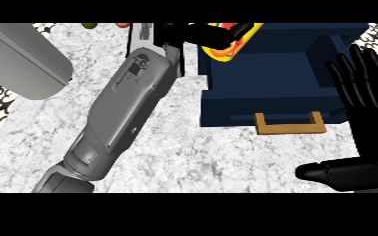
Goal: Pick up the cup, place it into the drawer and close the drawer
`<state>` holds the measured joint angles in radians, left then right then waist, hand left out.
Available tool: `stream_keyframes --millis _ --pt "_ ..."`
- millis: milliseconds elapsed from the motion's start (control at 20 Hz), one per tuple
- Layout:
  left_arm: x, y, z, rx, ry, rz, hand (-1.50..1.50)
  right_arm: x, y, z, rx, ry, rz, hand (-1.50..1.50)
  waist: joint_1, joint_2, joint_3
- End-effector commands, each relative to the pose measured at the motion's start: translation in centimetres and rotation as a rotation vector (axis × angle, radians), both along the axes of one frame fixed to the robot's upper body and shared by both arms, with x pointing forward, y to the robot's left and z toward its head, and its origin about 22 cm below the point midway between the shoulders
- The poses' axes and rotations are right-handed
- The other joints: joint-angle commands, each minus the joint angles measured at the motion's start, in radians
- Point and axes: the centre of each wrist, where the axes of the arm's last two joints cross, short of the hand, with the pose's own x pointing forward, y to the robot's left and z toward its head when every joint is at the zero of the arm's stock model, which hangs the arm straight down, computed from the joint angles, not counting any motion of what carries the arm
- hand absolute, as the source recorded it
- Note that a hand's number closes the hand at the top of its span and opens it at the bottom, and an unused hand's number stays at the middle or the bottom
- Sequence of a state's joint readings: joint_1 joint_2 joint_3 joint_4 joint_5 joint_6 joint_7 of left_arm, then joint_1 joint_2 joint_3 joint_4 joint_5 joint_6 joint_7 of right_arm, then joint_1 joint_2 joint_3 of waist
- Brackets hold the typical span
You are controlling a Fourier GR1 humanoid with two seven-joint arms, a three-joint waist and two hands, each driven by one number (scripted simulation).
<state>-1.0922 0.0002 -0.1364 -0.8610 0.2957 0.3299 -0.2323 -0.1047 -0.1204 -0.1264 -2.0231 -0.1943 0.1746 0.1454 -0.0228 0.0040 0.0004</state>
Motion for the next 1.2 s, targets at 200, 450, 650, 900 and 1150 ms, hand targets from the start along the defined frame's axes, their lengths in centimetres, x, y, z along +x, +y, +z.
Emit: stream_keyframes --millis 200,450,650,900,1150 --pt "1.2 -2.0 -1.0 0.046 0.049 0.021 1.50 1.2 0.5 1.6 -0.010 -0.004 0.017 -1.50 -0.011 0.002 0.000" --pt "1.5 -3.0 -1.5 0.113 0.097 0.036 1.50 0.2 -0.4 -0.4 -0.001 -0.009 0.026 -1.50 -0.034 0.006 0.001" --pt "1.5 -3.2 -2.8 0.173 0.062 0.056 1.50 0.8 1.0 -0.2 0.006 -0.026 0.046 -1.50 -0.049 0.012 0.001" --pt "1.4 -3.0 -4.2 0.208 0.068 0.037 1.50 1.2 1.9 -0.9 -0.004 -0.010 0.063 -1.50 -0.068 0.018 0.001" --pt "1.4 -3.3 -4.6 0.325 0.096 0.075 1.50 1.5 0.9 0.4 0.016 -0.045 0.081 -1.50 -0.099 0.024 0.002"
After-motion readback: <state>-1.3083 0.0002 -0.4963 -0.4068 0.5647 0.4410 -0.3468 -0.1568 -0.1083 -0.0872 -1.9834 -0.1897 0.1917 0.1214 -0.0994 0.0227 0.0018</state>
